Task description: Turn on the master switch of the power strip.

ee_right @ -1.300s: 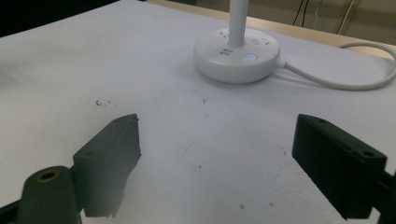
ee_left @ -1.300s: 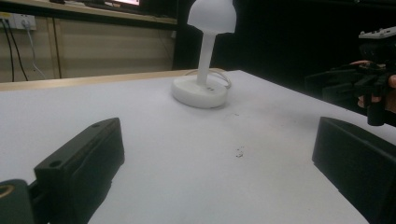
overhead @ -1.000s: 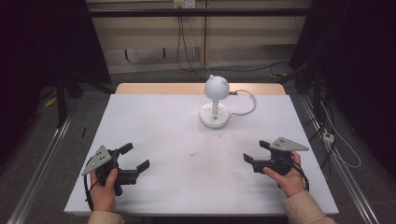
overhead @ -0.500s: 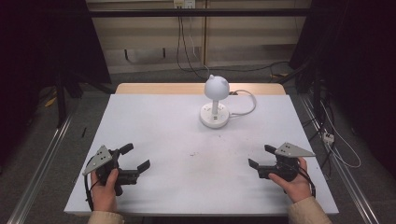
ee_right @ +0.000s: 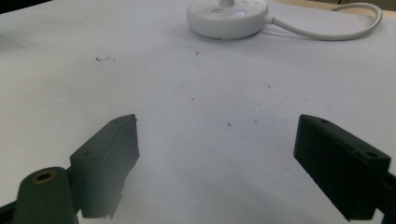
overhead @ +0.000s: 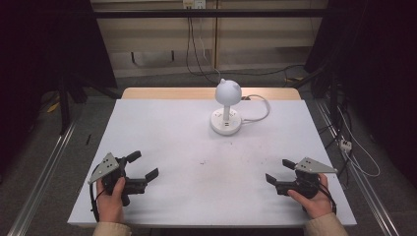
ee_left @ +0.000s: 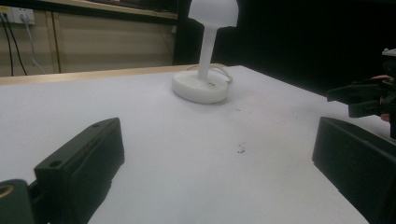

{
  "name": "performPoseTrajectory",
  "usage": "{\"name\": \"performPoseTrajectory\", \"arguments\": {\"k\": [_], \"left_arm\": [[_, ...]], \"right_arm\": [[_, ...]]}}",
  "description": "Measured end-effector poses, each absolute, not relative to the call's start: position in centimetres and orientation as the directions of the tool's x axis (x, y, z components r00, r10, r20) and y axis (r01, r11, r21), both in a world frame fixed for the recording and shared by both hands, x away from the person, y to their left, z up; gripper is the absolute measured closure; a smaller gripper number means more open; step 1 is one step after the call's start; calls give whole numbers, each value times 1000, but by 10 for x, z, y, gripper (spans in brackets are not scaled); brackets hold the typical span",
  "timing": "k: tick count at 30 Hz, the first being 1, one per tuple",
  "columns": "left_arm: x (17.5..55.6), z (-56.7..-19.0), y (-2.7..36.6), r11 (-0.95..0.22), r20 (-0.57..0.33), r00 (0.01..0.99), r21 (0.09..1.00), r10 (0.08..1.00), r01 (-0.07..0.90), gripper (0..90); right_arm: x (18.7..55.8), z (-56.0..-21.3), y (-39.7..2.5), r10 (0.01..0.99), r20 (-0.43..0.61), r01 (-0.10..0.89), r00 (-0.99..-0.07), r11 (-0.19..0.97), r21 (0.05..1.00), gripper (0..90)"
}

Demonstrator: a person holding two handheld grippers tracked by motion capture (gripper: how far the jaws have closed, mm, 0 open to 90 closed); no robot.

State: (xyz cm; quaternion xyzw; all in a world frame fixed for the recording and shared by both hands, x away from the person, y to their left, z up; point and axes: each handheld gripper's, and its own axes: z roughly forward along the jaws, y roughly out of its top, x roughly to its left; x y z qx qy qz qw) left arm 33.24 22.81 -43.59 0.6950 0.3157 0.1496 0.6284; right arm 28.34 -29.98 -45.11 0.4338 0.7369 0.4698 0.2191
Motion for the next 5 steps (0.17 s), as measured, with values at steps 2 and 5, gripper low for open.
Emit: {"name": "performPoseTrajectory", "arguments": {"k": [2,5], "left_arm": [[333,-436,228,-14,-187,756,968,627,251,19],[333,-437,227,-22,-184,754,967,630,254,19]], "right_arm": [[283,-452,-301,846,90,432,-525,174,885,134],[282,-451,-301,846,93,432,-525,170,886,131]]}}
